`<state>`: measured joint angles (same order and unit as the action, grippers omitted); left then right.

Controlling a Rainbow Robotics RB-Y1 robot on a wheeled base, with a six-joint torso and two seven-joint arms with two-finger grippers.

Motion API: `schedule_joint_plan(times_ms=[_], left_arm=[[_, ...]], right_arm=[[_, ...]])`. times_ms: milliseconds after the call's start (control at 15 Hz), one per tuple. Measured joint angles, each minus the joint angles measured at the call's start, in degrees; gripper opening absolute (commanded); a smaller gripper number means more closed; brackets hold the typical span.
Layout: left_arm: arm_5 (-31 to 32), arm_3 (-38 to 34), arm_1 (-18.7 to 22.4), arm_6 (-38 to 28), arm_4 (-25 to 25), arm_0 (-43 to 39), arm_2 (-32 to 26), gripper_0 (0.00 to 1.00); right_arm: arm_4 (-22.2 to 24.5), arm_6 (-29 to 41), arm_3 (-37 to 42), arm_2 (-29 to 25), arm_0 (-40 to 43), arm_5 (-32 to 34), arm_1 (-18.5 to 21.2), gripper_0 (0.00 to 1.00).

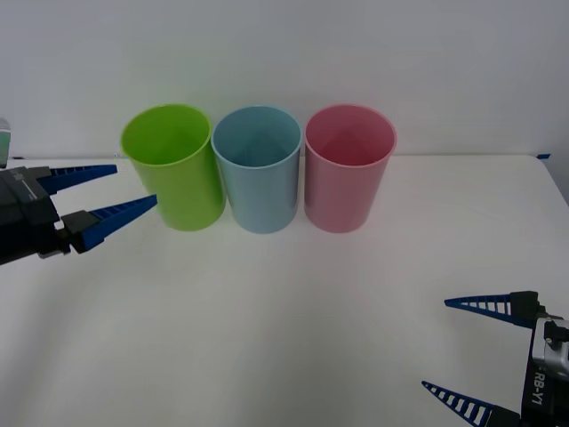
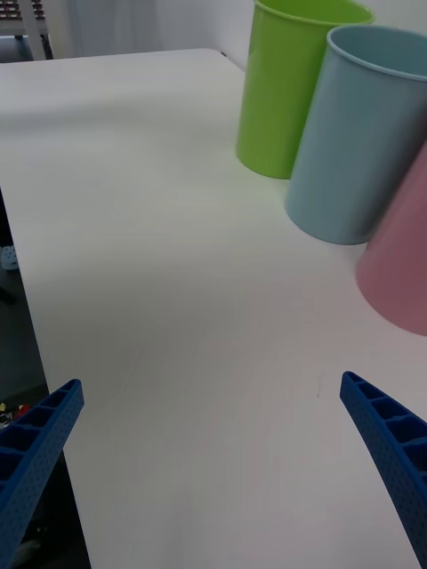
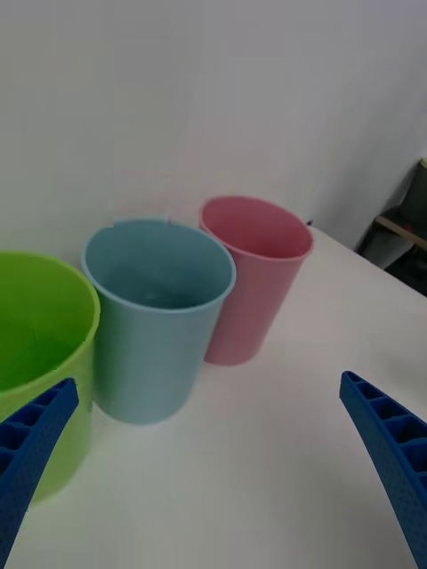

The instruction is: Put cans in the blue bin and PET bottles in the pink bin and trash in the green bin.

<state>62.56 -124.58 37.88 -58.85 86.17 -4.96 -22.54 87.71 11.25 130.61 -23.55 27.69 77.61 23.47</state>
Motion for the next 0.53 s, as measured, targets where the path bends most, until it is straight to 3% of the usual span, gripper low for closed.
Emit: schedule_joint_plan(times_ms=[533], left_arm=[[2.8, -10.88, -6.75, -2.17, 10.38, -14.66, -1.17, 1.0]], right_arm=[[0.0, 0.0, 0.0, 0.0, 0.0, 0.0, 0.0, 1.0]])
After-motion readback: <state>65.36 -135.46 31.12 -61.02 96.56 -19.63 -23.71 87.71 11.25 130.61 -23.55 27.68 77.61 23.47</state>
